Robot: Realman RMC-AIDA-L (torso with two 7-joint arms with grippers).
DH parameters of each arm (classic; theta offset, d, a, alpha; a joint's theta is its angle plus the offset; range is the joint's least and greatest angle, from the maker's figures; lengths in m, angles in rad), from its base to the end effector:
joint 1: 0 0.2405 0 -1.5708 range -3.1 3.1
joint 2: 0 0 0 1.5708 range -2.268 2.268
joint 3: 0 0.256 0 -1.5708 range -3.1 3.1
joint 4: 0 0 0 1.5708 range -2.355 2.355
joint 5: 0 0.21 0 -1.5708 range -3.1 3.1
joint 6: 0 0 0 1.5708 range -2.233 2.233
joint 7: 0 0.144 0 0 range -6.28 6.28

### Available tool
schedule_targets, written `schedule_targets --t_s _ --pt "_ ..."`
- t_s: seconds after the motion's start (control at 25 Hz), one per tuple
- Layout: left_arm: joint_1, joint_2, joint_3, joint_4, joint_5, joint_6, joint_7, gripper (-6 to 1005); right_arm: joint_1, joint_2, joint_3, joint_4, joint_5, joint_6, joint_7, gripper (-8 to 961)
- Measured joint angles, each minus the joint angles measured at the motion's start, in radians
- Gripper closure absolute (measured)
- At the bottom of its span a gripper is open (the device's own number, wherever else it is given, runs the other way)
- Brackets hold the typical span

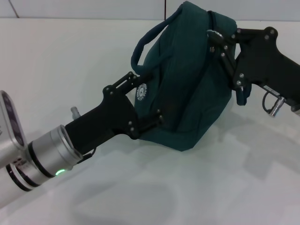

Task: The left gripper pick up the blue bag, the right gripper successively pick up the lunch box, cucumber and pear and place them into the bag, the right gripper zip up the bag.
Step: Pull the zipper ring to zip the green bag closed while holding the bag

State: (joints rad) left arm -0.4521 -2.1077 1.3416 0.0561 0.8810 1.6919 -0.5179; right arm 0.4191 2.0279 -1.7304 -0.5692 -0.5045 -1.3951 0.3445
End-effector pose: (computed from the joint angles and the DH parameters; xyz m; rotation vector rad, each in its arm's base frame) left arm -0.2496 0.2591 -0.0586 -2.2947 -0.2519 -1.2690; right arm 0.1868 0.3213 -0.0241 -2.1626 -0.3094 1.1395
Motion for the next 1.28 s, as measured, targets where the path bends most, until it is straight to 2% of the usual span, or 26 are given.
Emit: schedule_targets --t_s 0.04,0.16,0.6,1.24,1.28 --pt "-0.004 0.000 0.000 -0.001 -0.001 0.006 -0.001 369 0.000 0.000 -0.009 0.000 0.011 0.001 -0.008 935" --pt "-0.020 0.000 0.000 -0.007 -0.012 0.010 -0.001 223 -0.002 0.000 -0.039 0.001 0.042 0.007 -0.032 935" --pt "-0.046 0.000 0.001 -0.010 -0.034 -0.002 0.011 226 -0.004 0.000 -0.058 0.003 0.061 0.010 -0.048 935" --pt "-0.048 0.000 0.002 -0.010 -0.024 -0.026 0.049 310 -0.005 0.000 -0.070 0.008 0.065 0.001 -0.049 935" --pt "-0.048 0.000 0.002 -0.010 -0.024 -0.026 0.054 389 -0.005 0.000 -0.072 0.008 0.065 0.001 -0.048 935"
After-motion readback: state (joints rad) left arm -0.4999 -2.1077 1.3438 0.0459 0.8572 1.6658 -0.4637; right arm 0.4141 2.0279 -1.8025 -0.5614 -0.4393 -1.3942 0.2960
